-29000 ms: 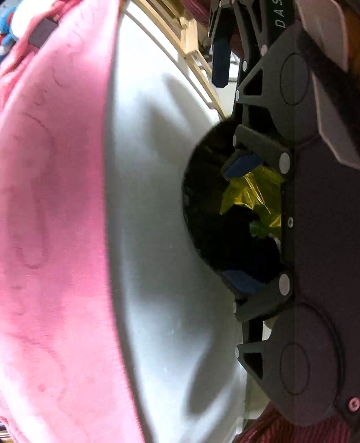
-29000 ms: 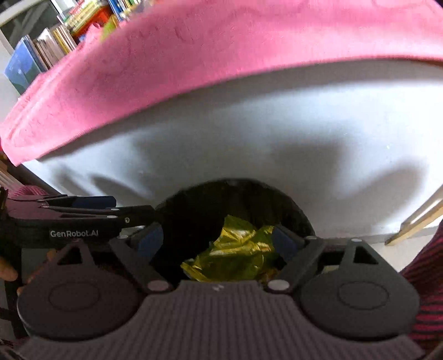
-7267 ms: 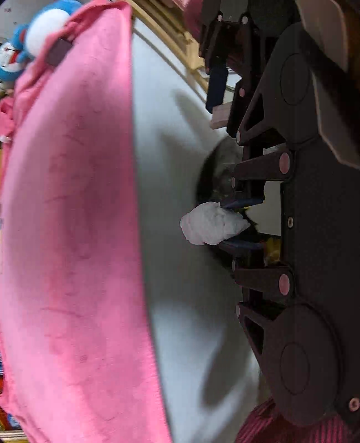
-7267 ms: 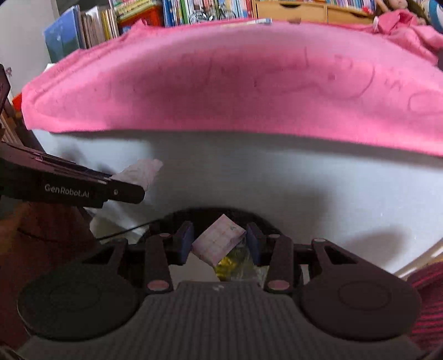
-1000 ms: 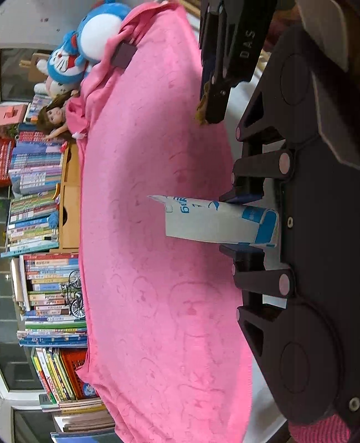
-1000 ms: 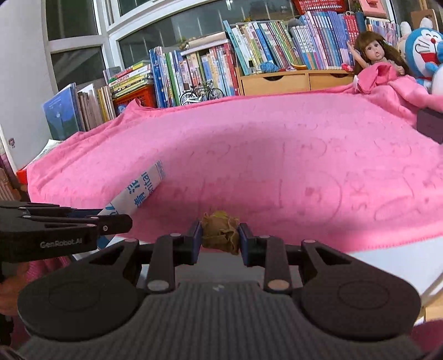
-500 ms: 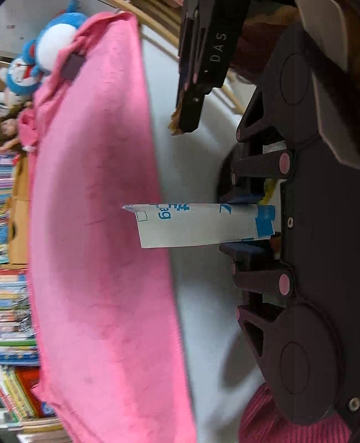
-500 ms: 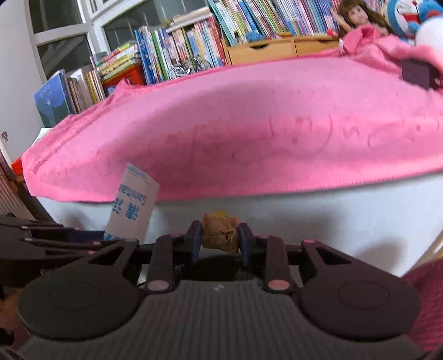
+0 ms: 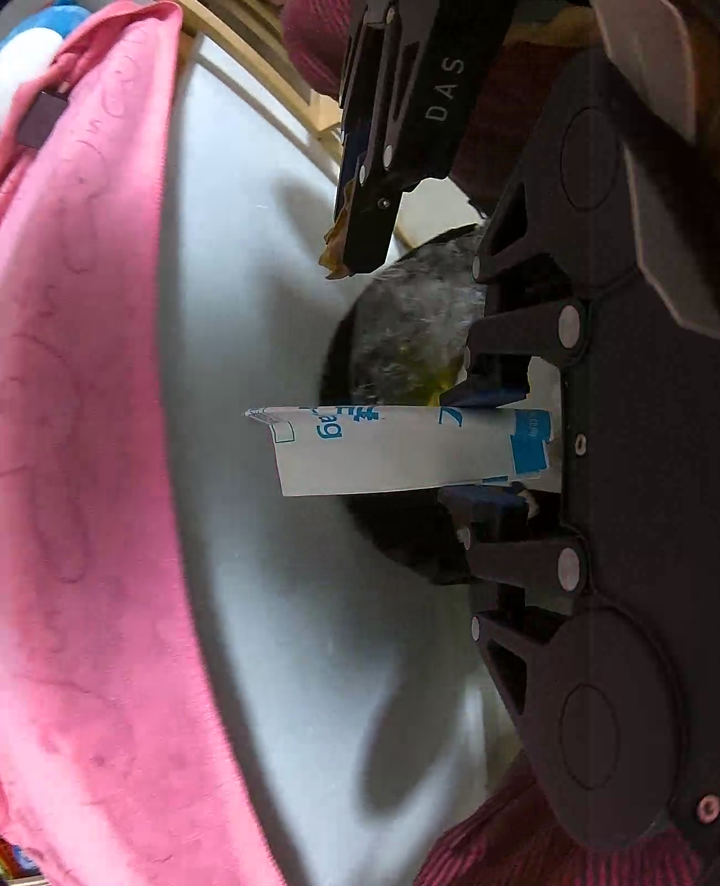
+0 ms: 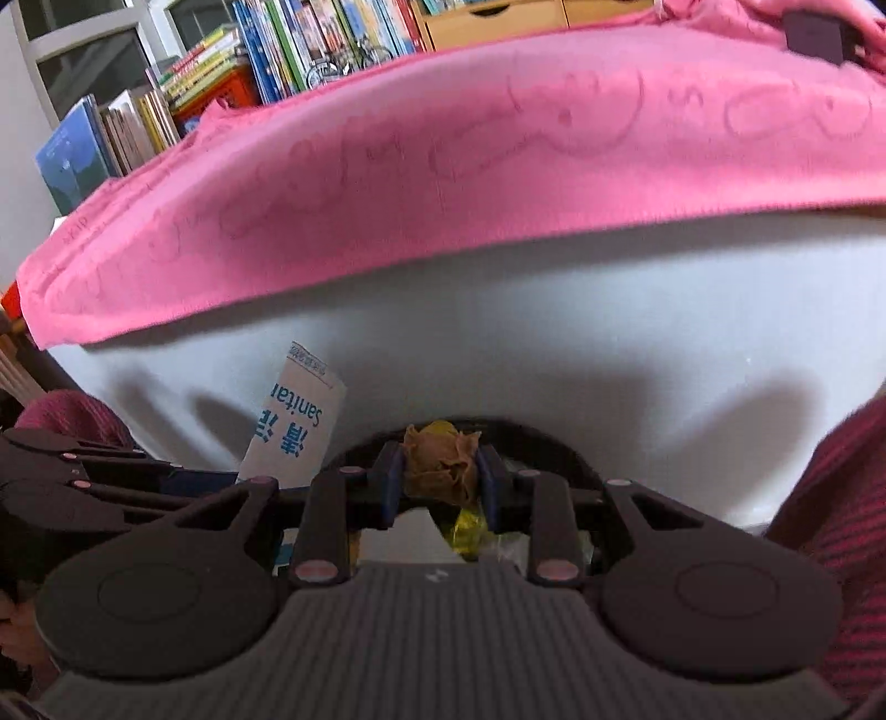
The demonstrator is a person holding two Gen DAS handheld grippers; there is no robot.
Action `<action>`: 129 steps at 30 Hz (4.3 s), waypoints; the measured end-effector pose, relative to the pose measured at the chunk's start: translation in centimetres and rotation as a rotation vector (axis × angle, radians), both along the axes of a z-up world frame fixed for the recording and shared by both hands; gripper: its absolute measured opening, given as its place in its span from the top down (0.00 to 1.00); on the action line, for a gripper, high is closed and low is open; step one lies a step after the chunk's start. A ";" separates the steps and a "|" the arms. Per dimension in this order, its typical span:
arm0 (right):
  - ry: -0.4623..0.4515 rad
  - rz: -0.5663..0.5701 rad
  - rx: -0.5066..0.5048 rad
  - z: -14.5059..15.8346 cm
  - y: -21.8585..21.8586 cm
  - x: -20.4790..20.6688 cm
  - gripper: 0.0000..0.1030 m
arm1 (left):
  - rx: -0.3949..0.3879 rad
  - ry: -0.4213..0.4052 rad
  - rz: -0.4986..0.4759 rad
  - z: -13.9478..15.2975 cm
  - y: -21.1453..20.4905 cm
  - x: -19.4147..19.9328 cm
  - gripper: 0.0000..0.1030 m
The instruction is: Collect trash
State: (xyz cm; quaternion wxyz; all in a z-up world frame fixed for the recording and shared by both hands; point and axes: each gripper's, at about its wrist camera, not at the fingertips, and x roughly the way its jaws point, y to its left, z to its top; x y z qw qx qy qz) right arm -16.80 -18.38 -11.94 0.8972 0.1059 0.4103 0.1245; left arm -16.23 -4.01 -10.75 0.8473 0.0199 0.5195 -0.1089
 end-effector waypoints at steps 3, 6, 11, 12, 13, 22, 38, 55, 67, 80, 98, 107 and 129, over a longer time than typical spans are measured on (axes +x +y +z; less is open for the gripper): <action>0.017 0.000 0.000 -0.5 0.2 -0.2 0.64 | -0.003 0.029 0.002 -0.6 0.1 0.2 0.73; 0.024 0.002 -0.002 -0.9 0.4 -0.2 0.64 | -0.005 0.044 0.000 -0.9 0.3 0.3 0.72; 0.030 0.008 -0.006 -1.1 0.5 -0.1 0.64 | -0.003 0.053 0.003 -1.0 0.2 0.5 0.71; 0.032 0.009 -0.006 -1.2 0.4 0.0 0.63 | -0.003 0.055 0.004 -1.0 0.2 0.6 0.71; 0.033 0.009 -0.006 -1.2 0.4 0.0 0.63 | -0.005 0.057 0.004 -1.1 0.2 0.6 0.73; 0.034 0.008 -0.006 -1.2 0.4 0.5 0.57 | -0.003 0.056 0.014 -1.4 -0.5 0.2 0.72; 0.032 -0.009 -0.015 -1.1 0.2 0.5 0.35 | 0.017 0.049 0.031 -1.2 -0.8 0.4 0.44; 0.106 -0.001 -0.113 -2.2 0.9 0.7 0.13 | 0.012 0.133 0.102 -3.1 0.4 1.1 0.27; 0.154 0.026 -0.137 -3.1 1.4 0.9 0.01 | 0.025 0.171 0.127 -4.1 0.9 1.2 0.23; 0.168 0.055 -0.150 -3.6 1.8 1.0 0.01 | 0.026 0.183 0.137 -4.6 1.1 1.2 0.20; 0.168 0.057 -0.154 -3.7 2.0 0.9 0.01 | 0.026 0.193 0.146 -5.0 1.2 1.1 0.19; 0.168 0.060 -0.157 -3.8 2.0 0.8 0.01 | 0.033 0.200 0.151 -5.1 1.1 1.1 0.19; 0.169 0.065 -0.163 -3.9 2.0 0.8 0.01 | 0.039 0.194 0.143 -5.1 1.0 1.1 0.19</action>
